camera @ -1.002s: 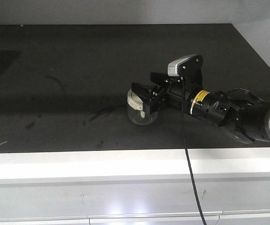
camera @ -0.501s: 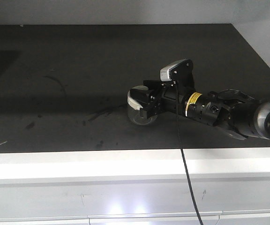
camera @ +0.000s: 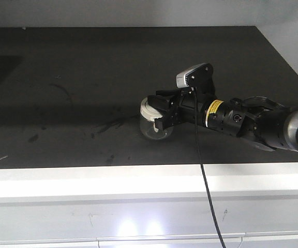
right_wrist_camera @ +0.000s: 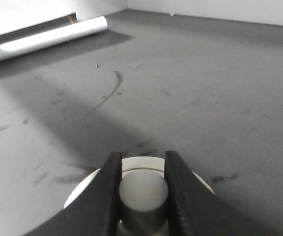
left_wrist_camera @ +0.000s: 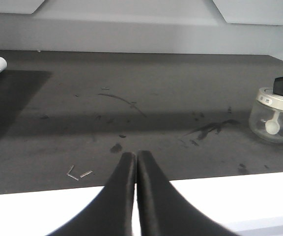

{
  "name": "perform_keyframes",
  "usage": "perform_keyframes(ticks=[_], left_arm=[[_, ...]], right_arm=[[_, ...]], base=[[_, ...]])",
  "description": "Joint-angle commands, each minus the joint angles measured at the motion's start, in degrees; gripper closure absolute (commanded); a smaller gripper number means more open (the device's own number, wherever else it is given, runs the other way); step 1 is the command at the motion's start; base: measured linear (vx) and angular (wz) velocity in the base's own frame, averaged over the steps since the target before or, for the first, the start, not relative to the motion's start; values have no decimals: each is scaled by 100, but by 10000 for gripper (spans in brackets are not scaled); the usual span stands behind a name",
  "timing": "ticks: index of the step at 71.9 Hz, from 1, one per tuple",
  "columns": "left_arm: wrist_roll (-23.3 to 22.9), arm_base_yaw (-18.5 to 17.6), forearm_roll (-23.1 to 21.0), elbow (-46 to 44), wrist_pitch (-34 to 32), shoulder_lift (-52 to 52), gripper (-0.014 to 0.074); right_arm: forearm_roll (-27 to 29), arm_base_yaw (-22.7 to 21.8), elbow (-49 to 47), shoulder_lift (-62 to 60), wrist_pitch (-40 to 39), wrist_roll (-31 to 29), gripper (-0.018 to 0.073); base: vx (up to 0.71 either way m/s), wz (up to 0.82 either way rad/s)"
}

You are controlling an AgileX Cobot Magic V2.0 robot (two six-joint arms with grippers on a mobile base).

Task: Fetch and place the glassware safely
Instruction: 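Lift the glass jar with the right gripper toward the robot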

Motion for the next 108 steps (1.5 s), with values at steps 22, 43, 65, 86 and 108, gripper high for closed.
perform_keyframes(ticks=[22,43,65,86,108], left_arm=[[-49,-46,-55,-138,-457,63,603],[-49,-46,-55,-138,-457,63,603],[-49,-46,-55,-138,-457,63,603],[-49,-46,-55,-138,-457,63,603],[-49,-46,-55,-138,-457,63,603]], right_arm=[[53,-11,194,-1661,883,506,561],[57,-11,1204,-2930,1240,511,560],[133,-11,2479,-4819,1924,616,560],[205,-11,3466,-6457,2327,993,560],[191,-6,4198,-7186,2276,1165,560]], base=[[0,0],[0,0],[0,0],[0,0],[0,0]])
